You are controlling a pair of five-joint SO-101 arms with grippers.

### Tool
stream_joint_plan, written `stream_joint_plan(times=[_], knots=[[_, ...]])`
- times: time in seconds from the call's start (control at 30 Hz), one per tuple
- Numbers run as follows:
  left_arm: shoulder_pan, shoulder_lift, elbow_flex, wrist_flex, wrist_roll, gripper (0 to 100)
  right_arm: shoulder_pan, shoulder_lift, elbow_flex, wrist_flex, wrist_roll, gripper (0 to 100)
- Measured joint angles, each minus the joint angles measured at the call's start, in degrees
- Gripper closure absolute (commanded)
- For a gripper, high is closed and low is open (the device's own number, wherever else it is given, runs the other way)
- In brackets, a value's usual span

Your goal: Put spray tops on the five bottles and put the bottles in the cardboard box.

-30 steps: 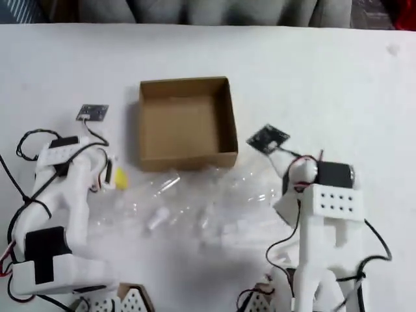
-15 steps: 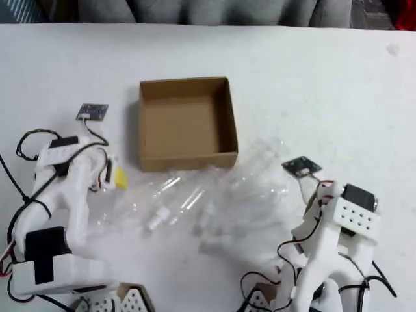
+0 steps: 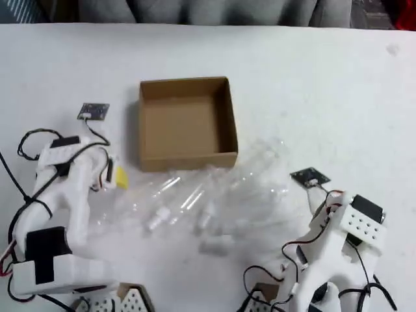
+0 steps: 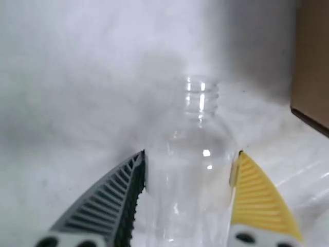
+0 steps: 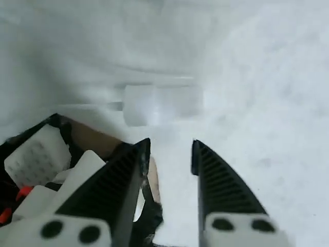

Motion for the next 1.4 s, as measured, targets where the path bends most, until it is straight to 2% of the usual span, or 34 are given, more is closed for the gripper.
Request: stream_joint_plan(times=[0.13,0.3,0.37,0.73,0.83,1.07,1.23,1.4], knots=[[0.1,0.0,0.0,0.0,0.0,75,0.0,0.0,0.0,-1.7,-1.6,85.3],[0.2,0.0,0.0,0.0,0.0,75,-2.2,0.0,0.0,-5.3,-11.4,85.3],[0.3,0.0,0.0,0.0,0.0,75,-3.5,0.0,0.0,-5.1,-12.7,85.3],[0.3,0.0,0.0,0.0,0.0,75,-4.0,0.0,0.0,-5.5,-13.3,85.8],[0.3,0.0,0.0,0.0,0.0,75,-4.0,0.0,0.0,-5.4,-6.9,85.8],[0.3,0.0,0.0,0.0,0.0,75,-4.1,0.0,0.2,-9.1,18.2,85.4],[0.3,0.0,0.0,0.0,0.0,75,-4.7,0.0,0.4,-12.7,28.7,85.7],[0.3,0.0,0.0,0.0,0.0,75,-6.7,-1.2,4.8,-13.5,43.7,85.8]])
